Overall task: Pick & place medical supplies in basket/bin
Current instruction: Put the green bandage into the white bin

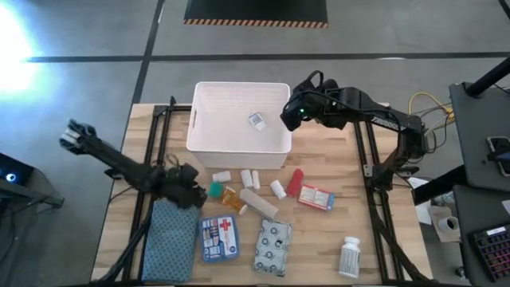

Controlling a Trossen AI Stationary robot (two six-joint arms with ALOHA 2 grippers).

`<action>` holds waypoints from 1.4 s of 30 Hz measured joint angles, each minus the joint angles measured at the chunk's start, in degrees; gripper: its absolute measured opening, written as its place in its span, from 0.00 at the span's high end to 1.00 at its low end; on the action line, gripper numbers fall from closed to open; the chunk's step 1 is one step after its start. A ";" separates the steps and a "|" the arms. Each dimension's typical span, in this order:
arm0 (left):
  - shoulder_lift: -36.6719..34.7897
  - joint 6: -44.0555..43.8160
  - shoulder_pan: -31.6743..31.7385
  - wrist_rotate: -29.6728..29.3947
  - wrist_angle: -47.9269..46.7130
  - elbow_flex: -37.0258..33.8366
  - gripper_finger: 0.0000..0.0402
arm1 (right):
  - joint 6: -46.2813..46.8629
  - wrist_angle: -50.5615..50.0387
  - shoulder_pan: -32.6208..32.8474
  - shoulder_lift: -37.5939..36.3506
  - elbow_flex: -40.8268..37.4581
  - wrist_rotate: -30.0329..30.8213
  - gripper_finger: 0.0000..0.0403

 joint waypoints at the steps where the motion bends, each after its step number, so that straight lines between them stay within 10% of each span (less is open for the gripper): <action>1: 0.91 -3.69 -2.96 -2.53 0.00 0.44 0.50 | 0.30 0.00 0.00 -0.01 0.00 0.10 0.11; 7: 10.67 -18.77 -11.70 -7.38 1.31 0.90 0.50 | 2.83 -2.59 0.00 -0.29 -0.02 0.22 0.11; 17: 21.68 -44.69 -5.06 -4.50 0.74 6.71 0.50 | -7.52 -6.49 -2.81 -1.40 -0.04 -4.17 0.11; 30: 21.74 -22.91 5.76 -0.81 -1.44 10.62 0.50 | -19.79 -6.43 -4.55 -1.99 -0.07 -4.60 0.11; 42: 21.74 -21.20 6.73 0.93 -0.35 10.10 0.50 | -19.77 -5.82 -4.81 -1.99 -0.07 -4.80 0.11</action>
